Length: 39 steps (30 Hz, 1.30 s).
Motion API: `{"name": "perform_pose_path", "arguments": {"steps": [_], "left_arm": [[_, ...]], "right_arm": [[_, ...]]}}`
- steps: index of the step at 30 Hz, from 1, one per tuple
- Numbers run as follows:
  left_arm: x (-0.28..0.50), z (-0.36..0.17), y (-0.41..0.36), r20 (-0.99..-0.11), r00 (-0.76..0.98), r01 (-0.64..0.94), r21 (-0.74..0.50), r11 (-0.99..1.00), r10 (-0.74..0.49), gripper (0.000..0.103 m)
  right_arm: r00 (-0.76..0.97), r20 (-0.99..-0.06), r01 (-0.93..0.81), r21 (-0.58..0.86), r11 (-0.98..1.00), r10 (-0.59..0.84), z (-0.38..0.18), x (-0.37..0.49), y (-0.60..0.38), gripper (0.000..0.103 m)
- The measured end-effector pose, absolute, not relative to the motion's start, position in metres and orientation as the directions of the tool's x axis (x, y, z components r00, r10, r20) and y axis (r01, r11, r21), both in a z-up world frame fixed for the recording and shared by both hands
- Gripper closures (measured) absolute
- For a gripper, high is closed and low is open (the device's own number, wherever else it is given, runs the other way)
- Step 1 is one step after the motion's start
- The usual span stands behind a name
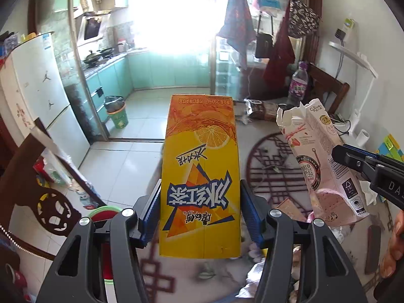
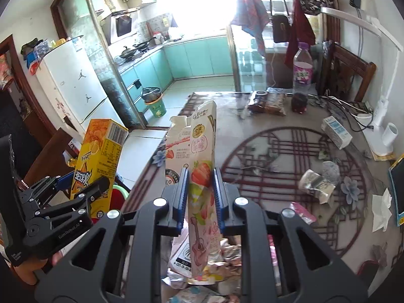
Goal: Collect trash
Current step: 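Carry both cartons over the red bucket and open both grippers to drop them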
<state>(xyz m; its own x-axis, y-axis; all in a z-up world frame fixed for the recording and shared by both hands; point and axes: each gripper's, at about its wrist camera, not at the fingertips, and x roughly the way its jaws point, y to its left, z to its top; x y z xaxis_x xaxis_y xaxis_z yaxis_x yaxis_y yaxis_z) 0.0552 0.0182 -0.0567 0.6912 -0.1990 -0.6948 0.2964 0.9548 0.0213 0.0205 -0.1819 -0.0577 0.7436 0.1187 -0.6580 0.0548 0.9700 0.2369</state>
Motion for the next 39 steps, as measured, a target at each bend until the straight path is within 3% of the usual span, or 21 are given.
{"name": "perform_pose_path", "arguments": {"steps": [13,23,33,34,35,37,39], "left_arm": [[0.068,-0.055,0.155,-0.688,0.717,0.177,0.018,0.984,-0.116,0.048],[0.104,-0.099,0.239,-0.755,0.654,0.089,0.017,0.996,-0.046,0.048],[0.130,-0.142,0.275,-0.813,0.582,0.058,0.038,0.998,-0.003,0.047],[0.131,-0.143,0.275,-0.814,0.581,0.062,0.039,0.997,-0.004,0.047],[0.132,-0.144,0.275,-0.814,0.581,0.062,0.045,0.997,0.000,0.043],[0.133,-0.144,0.275,-0.807,0.591,0.054,0.067,0.996,0.022,0.024],[0.133,-0.143,0.275,-0.797,0.603,0.060,0.075,0.995,0.023,0.021]], "right_arm": [[0.711,-0.673,-0.061,0.228,0.972,0.202,-0.062,0.056,-0.044,0.084],[0.642,-0.725,-0.110,0.235,0.966,0.250,-0.091,0.097,0.033,0.084],[0.576,-0.763,-0.154,0.251,0.956,0.293,-0.116,0.129,0.079,0.083],[0.573,-0.763,-0.156,0.258,0.953,0.300,-0.118,0.130,0.081,0.080],[0.568,-0.765,-0.155,0.263,0.952,0.304,-0.119,0.132,0.083,0.068],[0.570,-0.765,-0.147,0.265,0.953,0.300,-0.119,0.133,0.086,0.047],[0.576,-0.759,-0.149,0.268,0.952,0.304,-0.118,0.132,0.087,0.047]]}}
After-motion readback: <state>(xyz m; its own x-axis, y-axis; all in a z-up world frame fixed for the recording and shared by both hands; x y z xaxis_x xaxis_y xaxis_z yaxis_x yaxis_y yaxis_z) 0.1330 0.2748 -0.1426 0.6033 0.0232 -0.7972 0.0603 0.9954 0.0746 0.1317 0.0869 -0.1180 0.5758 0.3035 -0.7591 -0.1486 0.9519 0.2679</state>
